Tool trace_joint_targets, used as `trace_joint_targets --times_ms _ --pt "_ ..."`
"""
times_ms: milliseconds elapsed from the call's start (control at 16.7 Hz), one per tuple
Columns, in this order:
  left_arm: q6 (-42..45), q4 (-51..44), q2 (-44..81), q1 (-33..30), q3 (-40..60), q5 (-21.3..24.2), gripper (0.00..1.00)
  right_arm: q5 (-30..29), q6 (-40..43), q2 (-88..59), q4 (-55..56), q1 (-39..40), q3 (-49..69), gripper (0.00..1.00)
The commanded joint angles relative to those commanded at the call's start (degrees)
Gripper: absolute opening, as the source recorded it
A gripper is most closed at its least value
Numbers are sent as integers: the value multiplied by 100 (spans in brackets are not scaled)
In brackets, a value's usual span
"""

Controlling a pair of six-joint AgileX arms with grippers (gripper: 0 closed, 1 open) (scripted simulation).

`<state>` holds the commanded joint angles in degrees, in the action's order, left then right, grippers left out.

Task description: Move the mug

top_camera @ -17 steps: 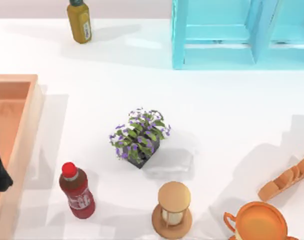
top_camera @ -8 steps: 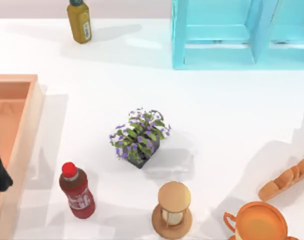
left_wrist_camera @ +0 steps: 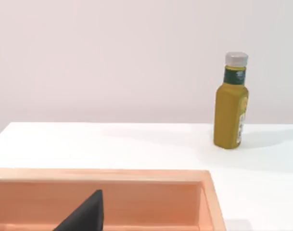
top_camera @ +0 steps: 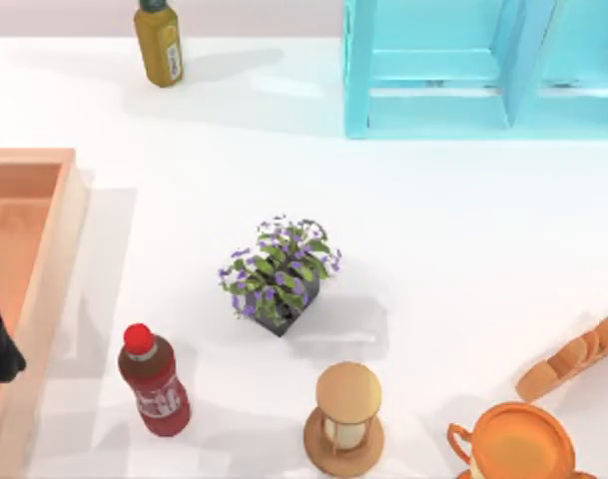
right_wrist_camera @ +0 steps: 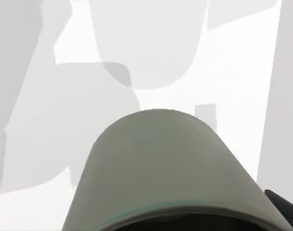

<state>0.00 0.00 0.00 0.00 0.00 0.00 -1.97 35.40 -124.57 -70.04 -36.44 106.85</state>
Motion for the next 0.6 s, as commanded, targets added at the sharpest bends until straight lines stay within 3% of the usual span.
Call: trace_joint_targets --times_ms 600 --pt "0 0 0 0 0 0 100 -30 231 -98 5 -230 139 0"
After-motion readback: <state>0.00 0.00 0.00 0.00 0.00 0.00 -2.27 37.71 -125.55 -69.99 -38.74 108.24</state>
